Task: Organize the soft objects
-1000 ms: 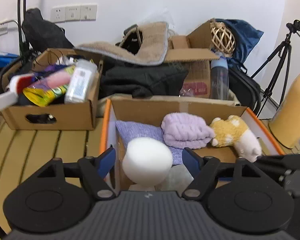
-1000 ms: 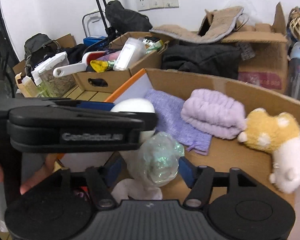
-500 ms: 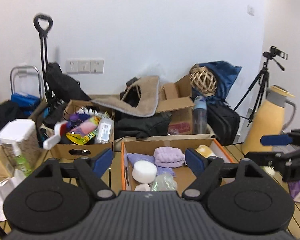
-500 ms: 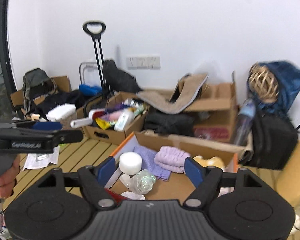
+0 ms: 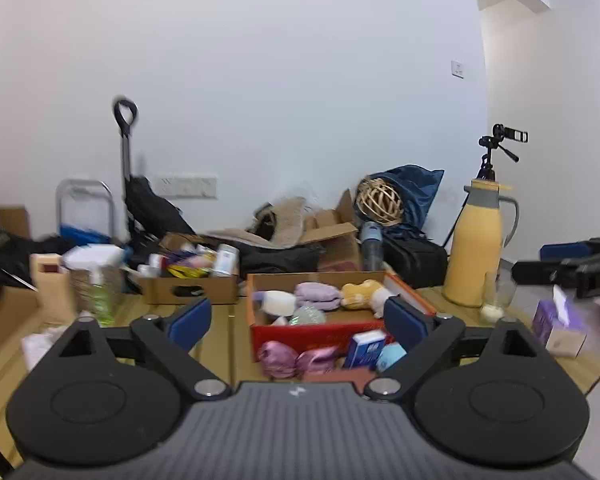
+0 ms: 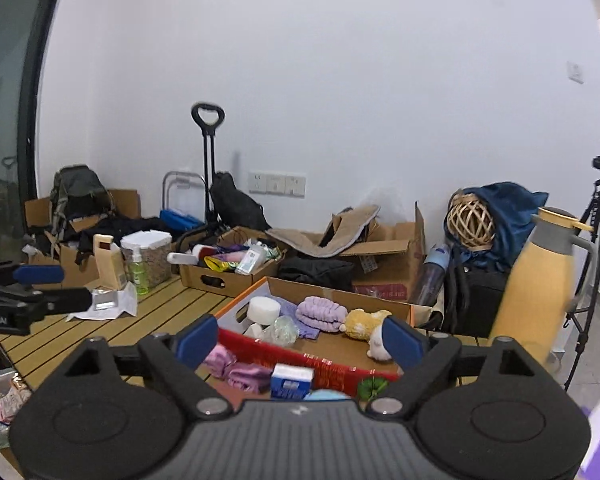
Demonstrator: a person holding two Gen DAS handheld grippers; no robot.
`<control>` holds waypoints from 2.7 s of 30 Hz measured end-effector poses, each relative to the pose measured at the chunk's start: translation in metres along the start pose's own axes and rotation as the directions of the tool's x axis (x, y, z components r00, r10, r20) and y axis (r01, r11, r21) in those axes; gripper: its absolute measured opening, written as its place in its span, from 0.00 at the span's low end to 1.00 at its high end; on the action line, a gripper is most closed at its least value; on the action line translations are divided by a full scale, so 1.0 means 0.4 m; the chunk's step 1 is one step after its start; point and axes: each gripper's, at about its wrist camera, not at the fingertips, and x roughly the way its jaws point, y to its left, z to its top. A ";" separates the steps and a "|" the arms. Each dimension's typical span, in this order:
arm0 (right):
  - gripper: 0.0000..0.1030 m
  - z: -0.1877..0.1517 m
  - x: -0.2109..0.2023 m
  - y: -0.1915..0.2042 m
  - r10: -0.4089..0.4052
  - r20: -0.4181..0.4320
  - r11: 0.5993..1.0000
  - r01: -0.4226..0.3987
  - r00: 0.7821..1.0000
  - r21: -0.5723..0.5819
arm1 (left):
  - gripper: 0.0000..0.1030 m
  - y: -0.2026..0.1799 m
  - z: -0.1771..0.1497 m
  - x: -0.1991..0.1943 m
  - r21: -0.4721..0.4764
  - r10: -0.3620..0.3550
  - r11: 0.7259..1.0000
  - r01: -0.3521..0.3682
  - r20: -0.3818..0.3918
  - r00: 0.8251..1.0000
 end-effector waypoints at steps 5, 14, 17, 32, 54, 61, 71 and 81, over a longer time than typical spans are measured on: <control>0.89 -0.117 -0.142 0.053 0.036 0.033 0.997 -0.038 0.999 0.066 | 1.00 -0.052 -0.112 -0.184 0.090 0.055 0.994 -0.064 0.103 0.993; 1.00 -0.346 -0.359 0.174 -0.109 0.062 0.993 0.107 0.992 0.042 | 1.00 -0.084 -0.232 -0.329 0.044 0.014 0.999 -0.015 0.024 1.000; 1.00 -0.351 -0.378 0.189 -0.094 0.059 0.996 0.094 0.994 0.011 | 1.00 -0.083 -0.225 -0.333 0.017 0.011 1.000 -0.012 0.050 0.999; 1.00 -0.378 -0.228 0.126 -0.146 -0.004 0.984 0.145 0.989 0.106 | 1.00 -0.048 -0.255 -0.136 -0.045 0.025 0.999 -0.030 -0.099 0.995; 0.53 -0.308 0.439 0.001 0.075 -0.193 0.976 -0.032 0.978 0.217 | 0.59 0.012 -0.257 0.530 -0.257 -0.103 0.966 0.009 -0.354 0.930; 0.25 -0.336 0.564 -0.013 0.165 -0.225 0.938 -0.082 0.960 0.337 | 0.33 0.033 -0.293 0.584 -0.383 -0.210 0.922 0.062 -0.357 0.910; 0.26 -0.366 0.580 -0.049 0.222 -0.201 0.880 -0.107 0.954 0.463 | 0.33 0.049 -0.302 0.594 -0.446 -0.258 0.891 0.085 -0.342 0.904; 0.24 -0.320 0.426 0.011 0.191 -0.157 0.899 -0.109 0.969 0.424 | 0.32 0.014 -0.249 0.408 -0.428 -0.243 0.898 0.101 -0.293 0.925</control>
